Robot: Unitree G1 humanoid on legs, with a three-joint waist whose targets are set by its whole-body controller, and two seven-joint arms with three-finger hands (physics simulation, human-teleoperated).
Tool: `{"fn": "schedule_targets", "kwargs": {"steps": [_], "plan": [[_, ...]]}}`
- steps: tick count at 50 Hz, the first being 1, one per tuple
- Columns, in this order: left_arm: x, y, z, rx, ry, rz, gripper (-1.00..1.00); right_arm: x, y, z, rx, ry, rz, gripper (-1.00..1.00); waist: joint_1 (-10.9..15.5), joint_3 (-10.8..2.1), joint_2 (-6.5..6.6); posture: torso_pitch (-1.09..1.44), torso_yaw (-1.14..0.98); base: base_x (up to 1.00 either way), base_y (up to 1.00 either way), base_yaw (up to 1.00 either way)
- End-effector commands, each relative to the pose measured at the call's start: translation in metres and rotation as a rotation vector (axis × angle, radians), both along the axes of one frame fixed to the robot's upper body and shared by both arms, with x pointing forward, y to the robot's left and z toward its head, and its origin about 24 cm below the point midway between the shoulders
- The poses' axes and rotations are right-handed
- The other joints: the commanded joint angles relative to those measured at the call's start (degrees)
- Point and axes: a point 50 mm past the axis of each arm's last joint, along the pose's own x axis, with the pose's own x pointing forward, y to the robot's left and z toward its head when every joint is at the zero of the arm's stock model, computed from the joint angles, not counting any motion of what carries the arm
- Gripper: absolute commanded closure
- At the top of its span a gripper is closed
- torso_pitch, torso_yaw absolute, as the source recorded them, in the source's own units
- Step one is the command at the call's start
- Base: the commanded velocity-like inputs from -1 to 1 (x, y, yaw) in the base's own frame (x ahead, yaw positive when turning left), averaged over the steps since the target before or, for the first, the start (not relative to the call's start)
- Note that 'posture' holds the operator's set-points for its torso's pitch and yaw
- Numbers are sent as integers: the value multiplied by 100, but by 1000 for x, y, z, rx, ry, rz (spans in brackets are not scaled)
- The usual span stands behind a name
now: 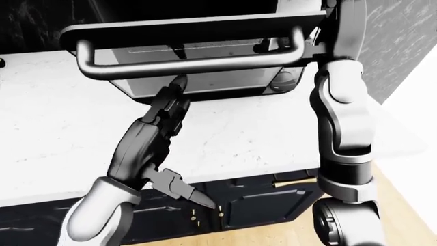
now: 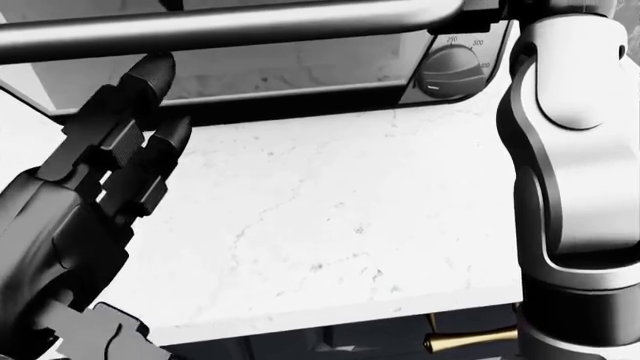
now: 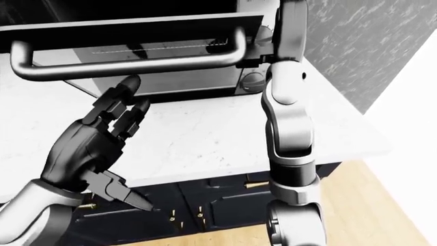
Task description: Close the toaster oven door.
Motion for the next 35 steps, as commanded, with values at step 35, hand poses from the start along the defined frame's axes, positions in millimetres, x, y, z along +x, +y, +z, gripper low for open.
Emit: {"fn": "schedule_targets", "kwargs": {"steps": [35], "plan": [[39,8,14,20,-45,48,-100,-19,-1,30,21,-142,0,-100,56,-154,-83,0,0,0,0,0]]}}
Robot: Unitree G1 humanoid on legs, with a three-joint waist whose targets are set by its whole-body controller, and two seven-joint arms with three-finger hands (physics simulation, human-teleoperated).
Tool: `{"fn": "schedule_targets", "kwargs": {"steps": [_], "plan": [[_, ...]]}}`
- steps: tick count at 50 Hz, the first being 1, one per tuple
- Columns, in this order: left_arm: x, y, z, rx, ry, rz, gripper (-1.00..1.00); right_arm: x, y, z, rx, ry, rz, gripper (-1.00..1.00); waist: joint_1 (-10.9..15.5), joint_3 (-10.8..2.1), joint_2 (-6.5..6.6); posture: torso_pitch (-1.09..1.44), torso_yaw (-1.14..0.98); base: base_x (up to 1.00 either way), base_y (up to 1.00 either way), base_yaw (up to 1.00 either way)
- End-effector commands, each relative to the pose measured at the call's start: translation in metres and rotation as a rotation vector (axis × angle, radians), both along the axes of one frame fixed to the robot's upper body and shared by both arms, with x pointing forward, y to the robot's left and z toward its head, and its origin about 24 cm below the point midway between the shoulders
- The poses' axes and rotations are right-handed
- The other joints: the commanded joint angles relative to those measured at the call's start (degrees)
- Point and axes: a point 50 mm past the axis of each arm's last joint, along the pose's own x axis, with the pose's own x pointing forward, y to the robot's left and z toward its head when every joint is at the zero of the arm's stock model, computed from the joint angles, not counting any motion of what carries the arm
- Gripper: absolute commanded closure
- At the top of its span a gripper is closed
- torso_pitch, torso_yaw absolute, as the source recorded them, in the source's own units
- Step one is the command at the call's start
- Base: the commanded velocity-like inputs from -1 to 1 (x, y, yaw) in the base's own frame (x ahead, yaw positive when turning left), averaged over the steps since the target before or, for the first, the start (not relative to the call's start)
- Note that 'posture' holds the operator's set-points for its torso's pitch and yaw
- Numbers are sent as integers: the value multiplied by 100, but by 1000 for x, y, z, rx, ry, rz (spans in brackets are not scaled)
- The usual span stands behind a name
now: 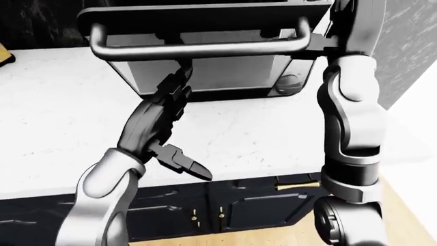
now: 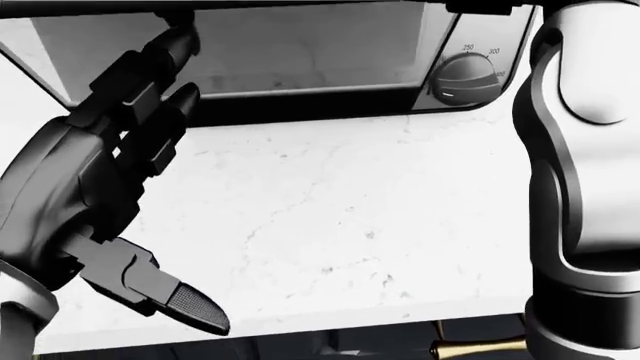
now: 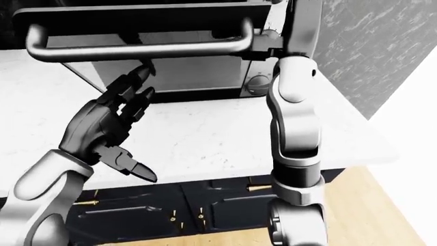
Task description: Close the toaster oven door.
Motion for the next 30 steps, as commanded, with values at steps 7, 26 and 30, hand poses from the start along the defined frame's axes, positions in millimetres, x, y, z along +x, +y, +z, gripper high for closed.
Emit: {"fn": "schedule_targets", "kwargs": {"steps": [7,26,30], "plan": [[2,7,15,-5,-75,63,-100,-10,6,18,-16,-104,35,-100,-12,-139,4,0,0,0,0,0],[6,12,24,-6,-93,79,-100,-3,-12,8,-23,-49,-124,-100,-7,-150,0,0,0,0,0,0],[7,12,23,-5,-92,81,-100,-3,-13,7,-25,-48,-130,-100,-9,-149,0,0,0,0,0,0]]}}
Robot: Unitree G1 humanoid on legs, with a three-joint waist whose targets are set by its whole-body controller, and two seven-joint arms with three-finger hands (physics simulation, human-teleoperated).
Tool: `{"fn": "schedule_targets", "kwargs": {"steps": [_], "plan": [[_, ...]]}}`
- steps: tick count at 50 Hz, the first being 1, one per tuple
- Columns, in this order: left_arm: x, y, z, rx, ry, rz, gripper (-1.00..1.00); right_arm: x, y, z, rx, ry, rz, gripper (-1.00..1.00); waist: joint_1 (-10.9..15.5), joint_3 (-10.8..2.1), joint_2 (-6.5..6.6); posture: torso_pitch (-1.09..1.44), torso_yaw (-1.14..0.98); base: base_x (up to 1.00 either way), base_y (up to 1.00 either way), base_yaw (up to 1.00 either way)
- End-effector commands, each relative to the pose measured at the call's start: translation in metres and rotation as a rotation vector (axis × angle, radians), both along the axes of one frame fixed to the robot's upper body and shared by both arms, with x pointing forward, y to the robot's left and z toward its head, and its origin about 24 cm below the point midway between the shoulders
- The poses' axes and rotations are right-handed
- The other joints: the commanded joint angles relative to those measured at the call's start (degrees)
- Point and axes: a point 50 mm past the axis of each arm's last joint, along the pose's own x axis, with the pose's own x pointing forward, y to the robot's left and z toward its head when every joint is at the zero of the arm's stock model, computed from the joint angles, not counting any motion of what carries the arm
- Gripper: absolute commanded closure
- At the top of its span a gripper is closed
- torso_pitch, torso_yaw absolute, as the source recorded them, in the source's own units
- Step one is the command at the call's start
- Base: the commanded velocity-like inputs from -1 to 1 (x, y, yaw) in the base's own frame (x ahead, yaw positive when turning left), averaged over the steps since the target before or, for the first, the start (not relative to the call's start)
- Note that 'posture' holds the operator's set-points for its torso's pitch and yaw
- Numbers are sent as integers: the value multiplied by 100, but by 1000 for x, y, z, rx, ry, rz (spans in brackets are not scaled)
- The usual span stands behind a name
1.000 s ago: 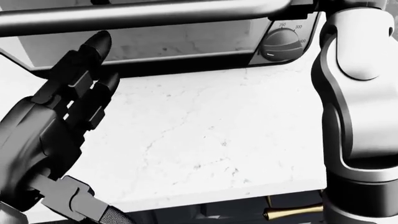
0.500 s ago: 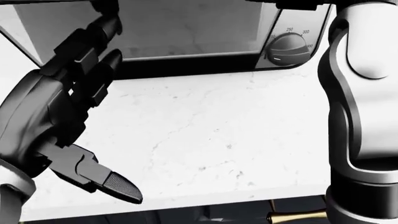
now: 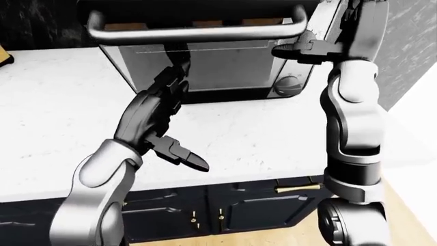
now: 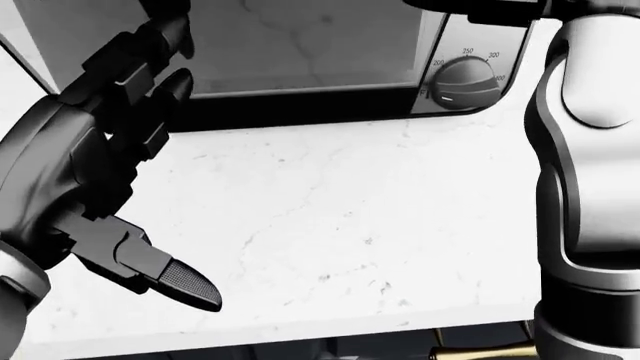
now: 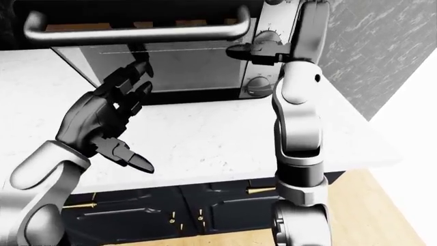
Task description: Close the toaster oven door.
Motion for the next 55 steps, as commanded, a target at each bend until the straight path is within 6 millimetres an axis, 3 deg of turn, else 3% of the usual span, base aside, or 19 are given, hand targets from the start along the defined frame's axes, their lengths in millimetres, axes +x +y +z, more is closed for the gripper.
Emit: {"fn": "schedule_targets", "kwargs": {"steps": [1,55], "plan": [[-1,8,16,-7,-98,75,-100,-9,2,18,-12,-92,3,-100,8,-144,-9,0,0,0,0,0],[27,20,49,12,-147,104,-100,-8,-1,15,-11,-86,-18,-100,-4,-111,-1,0,0,0,0,0]]}}
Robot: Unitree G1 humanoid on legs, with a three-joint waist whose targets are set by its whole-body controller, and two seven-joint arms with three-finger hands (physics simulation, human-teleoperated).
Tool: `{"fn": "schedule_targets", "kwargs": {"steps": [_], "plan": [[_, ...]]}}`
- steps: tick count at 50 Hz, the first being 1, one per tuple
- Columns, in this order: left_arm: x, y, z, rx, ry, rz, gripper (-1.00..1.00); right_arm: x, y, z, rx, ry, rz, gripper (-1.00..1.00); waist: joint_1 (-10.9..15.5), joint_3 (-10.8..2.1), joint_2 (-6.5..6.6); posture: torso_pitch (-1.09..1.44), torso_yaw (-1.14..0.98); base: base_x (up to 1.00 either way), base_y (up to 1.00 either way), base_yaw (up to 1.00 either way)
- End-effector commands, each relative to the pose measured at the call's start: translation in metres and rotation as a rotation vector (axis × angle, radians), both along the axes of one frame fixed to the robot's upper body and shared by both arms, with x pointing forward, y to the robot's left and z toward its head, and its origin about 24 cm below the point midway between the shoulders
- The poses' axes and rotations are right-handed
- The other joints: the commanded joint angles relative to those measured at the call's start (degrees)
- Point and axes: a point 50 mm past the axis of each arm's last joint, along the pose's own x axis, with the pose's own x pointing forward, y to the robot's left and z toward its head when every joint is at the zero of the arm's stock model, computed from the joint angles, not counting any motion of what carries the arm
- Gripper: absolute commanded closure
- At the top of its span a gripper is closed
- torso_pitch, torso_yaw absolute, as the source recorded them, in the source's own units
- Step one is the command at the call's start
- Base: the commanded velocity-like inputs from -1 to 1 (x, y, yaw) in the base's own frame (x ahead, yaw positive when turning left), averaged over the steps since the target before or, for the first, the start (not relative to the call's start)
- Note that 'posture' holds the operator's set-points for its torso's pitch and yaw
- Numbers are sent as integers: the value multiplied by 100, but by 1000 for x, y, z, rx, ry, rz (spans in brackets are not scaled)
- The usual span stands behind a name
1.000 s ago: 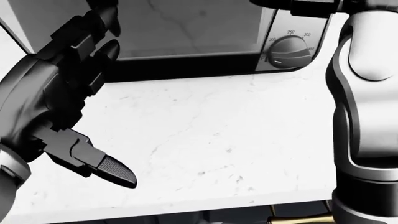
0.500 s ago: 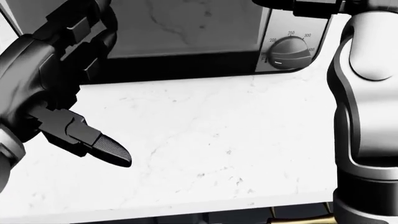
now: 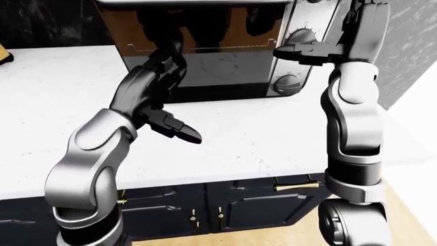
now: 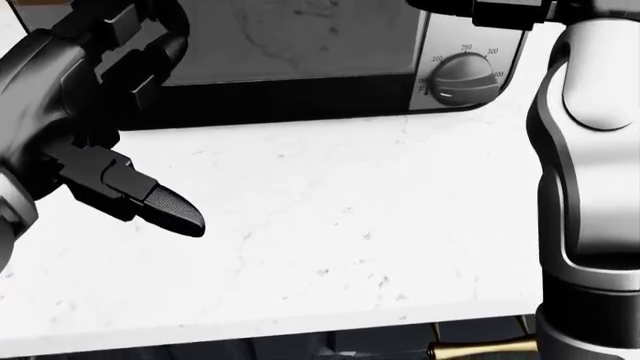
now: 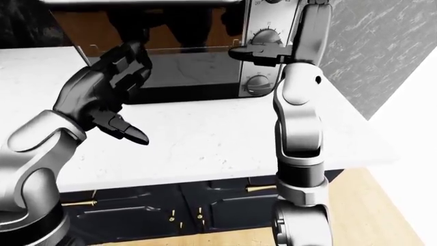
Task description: Close the toaster oven door.
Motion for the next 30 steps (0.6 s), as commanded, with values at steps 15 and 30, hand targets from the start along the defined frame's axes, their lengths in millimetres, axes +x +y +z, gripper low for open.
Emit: {"fn": "schedule_targets", "kwargs": {"steps": [15,30], "plan": [[4,13,33,-17,-161,94,-100,-9,1,18,-9,-93,7,-100,8,-169,-7,0,0,0,0,0],[15,14,41,-23,-145,85,-100,-9,0,19,-7,-95,1,-100,10,-169,-14,0,0,0,0,0]]}}
